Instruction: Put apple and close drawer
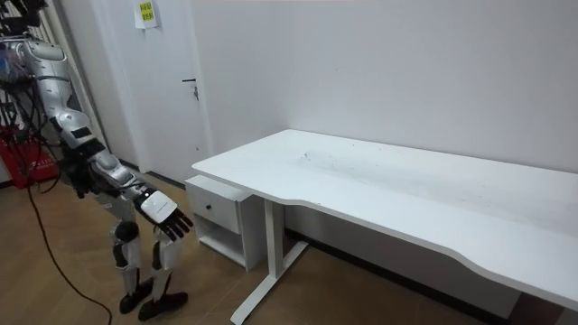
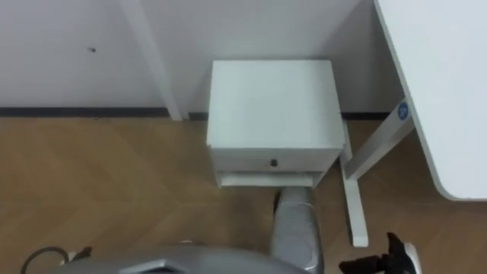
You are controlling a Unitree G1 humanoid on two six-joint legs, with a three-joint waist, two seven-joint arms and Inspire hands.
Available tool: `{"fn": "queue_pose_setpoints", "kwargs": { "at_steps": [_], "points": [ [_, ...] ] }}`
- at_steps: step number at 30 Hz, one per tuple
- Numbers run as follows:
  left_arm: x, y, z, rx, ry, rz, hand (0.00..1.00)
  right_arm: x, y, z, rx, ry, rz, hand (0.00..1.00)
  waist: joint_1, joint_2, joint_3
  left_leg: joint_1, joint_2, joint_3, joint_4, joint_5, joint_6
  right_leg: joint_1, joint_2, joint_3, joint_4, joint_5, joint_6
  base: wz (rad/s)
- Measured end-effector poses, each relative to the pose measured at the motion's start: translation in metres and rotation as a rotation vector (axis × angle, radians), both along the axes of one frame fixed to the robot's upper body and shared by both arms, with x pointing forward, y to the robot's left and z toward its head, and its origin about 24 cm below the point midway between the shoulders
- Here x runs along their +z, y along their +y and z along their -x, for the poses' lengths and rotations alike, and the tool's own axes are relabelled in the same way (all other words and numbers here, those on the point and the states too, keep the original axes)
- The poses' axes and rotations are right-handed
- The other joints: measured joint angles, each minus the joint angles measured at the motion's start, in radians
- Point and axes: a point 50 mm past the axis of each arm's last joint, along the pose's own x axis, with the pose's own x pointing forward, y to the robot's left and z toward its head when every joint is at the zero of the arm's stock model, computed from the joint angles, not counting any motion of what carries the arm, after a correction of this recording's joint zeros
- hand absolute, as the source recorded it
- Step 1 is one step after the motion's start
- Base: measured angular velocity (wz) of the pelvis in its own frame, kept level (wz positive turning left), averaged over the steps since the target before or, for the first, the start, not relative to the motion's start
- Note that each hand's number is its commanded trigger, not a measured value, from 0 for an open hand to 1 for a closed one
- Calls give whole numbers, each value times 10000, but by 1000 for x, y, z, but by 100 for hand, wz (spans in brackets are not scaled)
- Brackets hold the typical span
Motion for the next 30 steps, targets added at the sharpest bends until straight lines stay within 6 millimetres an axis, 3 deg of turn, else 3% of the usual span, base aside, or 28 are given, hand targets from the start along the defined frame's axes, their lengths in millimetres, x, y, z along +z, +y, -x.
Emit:
{"fn": "queue_pose_setpoints", "kwargs": {
  "at_steps": [1, 2, 4, 5, 8, 14, 16, 17, 18, 21, 26, 30],
  "points": [
    [0, 1, -3, 152, -150, -44, 0, -1, 2, -2, -27, -51, -18, 0, 115, -44, -79, 111, -25, 8, -368, 168, -285, 788, 244, -145, -1553, -206, 9, -16],
    [1, 2, -7, 212, -352, -264, 0, -2, 5, -4, -182, -177, -89, 0, 258, -230, -106, 355, -149, 10, -980, 424, -704, 1518, 433, -142, -2887, -349, -45, -9],
    [3, 3, -14, 206, -673, -523, 0, -2, 7, -8, -122, -285, -122, 0, 388, -480, -163, 568, -218, 31, -1589, 684, -908, 2320, 625, -239, -4368, -354, -145, -2],
    [3, 3, -15, 201, -760, -606, 0, -2, 8, -12, -44, -391, -131, 0, 508, -614, -195, 688, -248, 135, -1813, 797, -744, 2722, 681, -234, -5078, -195, -345, -13],
    [3, 3, -15, 177, -761, -651, 0, -1, 10, -18, 184, -566, -135, 0, 568, -819, -193, 979, -297, 164, -1923, 780, -768, 3633, 733, -331, -6347, 8, -457, -3],
    [3, 0, -16, 115, -767, -573, 0, -8, 24, -16, 5, -399, -902, 0, 567, -805, -175, 1209, -268, 76, -2193, 856, -637, 4129, 846, -626, -7143, -26, -486, -1],
    [2, -1, -14, 101, -658, -563, 0, -11, 26, -9, -197, -87, -1149, 0, 565, -771, -179, 1241, -252, 27, -2261, 966, -432, 4169, 903, -632, -7240, -66, -553, 0],
    [2, -2, -15, 29, -657, -564, 0, -12, 28, -7, -246, 29, -1235, 0, 564, -718, -154, 1254, -201, 5, -2342, 991, -169, 4152, 978, -633, -7239, -96, -604, 4],
    [2, -2, -16, -5, -677, -568, 0, -13, 28, -6, -273, 70, -1261, 0, 564, -690, -130, 1253, -171, 5, -2345, 974, -125, 4149, 1012, -631, -7238, -109, -626, 0],
    [1, -7, -15, 187, -705, -460, 0, -14, 31, 0, -399, 383, -1452, 0, 543, -620, -143, 1310, -121, 5, -2493, 972, -182, 4146, 1072, -636, -7234, -181, -746, -4],
    [-2, -17, -14, 250, -668, -91, 0, -16, 32, 8, -447, 696, -1722, 0, 544, -465, -171, 1392, -93, 26, -2579, 995, -232, 4144, 1113, -637, -7233, -187, -755, -1],
    [-1, -13, -11, 594, -747, -154, 0, -16, 32, 9, -610, 728, -1991, 0, 530, -482, -171, 1470, -101, 40, -2652, 995, -232, 4179, 1116, -624, -7232, -187, -755, 0]
  ]
}}
